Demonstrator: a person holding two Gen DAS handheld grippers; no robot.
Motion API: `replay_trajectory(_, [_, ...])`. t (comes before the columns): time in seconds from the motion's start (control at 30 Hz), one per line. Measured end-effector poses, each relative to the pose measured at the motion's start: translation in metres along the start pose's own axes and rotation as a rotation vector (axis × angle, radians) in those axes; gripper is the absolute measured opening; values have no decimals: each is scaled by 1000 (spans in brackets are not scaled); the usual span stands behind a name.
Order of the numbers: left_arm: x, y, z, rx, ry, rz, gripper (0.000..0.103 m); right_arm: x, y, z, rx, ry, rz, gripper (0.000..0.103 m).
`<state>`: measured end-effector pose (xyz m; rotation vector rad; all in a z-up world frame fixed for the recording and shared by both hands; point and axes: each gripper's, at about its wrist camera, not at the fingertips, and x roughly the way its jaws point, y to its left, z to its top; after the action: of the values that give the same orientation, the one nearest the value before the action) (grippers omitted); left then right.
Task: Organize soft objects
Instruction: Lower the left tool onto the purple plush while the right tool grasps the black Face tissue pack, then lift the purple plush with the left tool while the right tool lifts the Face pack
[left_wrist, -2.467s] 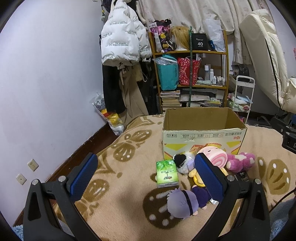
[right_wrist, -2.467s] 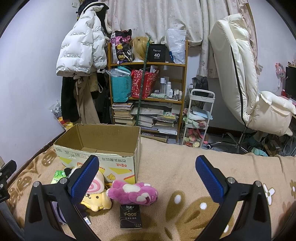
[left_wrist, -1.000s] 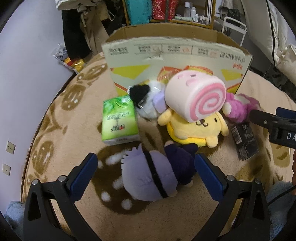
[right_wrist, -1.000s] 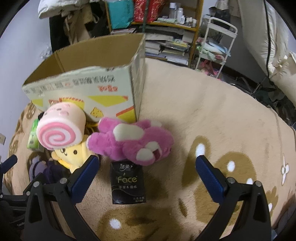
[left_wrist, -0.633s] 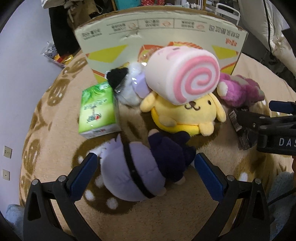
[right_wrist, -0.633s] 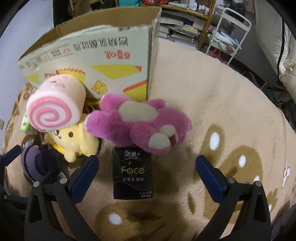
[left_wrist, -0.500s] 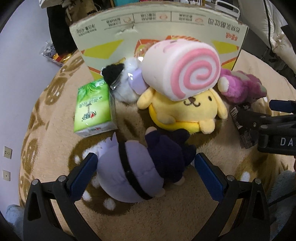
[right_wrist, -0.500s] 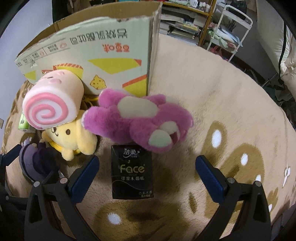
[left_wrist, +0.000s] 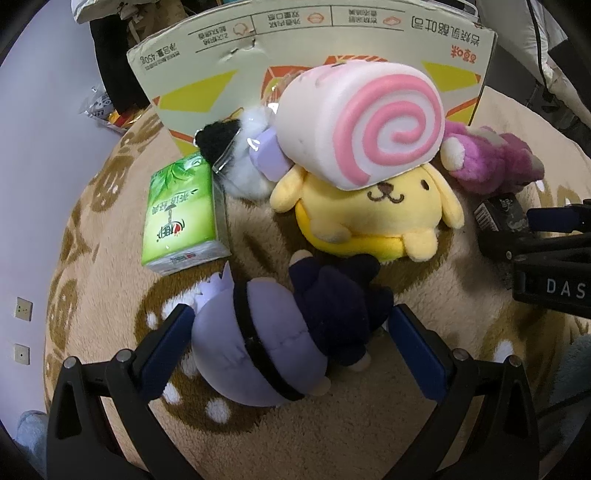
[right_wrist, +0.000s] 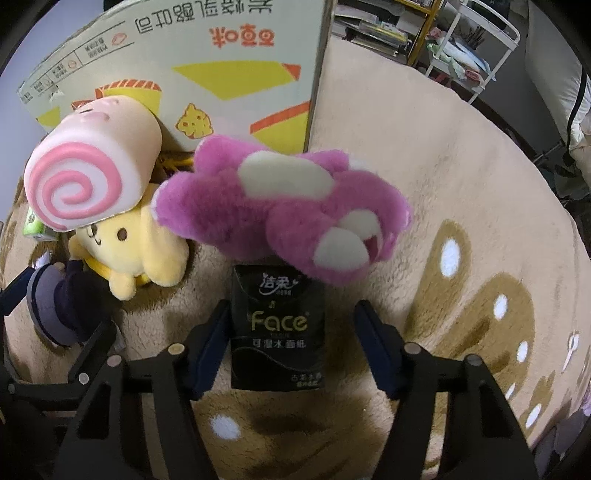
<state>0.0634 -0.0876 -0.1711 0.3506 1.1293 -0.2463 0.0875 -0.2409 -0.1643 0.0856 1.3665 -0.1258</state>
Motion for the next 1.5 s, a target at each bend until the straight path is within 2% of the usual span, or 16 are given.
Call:
replay_trajectory(0.2, [1,-5,-3,32,3,53,97,0,-2,0,-2,-1,14,60])
replay_trajectory(0.4, [0,0,-2,14,11,32,93,-2,6,-6,-13,3,18,51])
replay_trajectory(0.67, [-1,2,-4,7,-14,23,93,-10,14,-9,-22,-18,29,50])
replay_trajectory(0.87, [-10,15,-1,-59,-31,-10,93,-33,24,-11,-82,-106,48,49])
replay_trajectory(1.0, [-25,27,3,-102,-84,6,93,-51,34,-15,-116,-175,55,49])
replay_trajectory(1.17, [-41,34,5,-107,-148,40,93,-73,42,-20,-134,-266,57,49])
replay_trajectory(1.5, [-92,48,6,-132,-358,124,93,-111,38,-24,-137,-448,44,49])
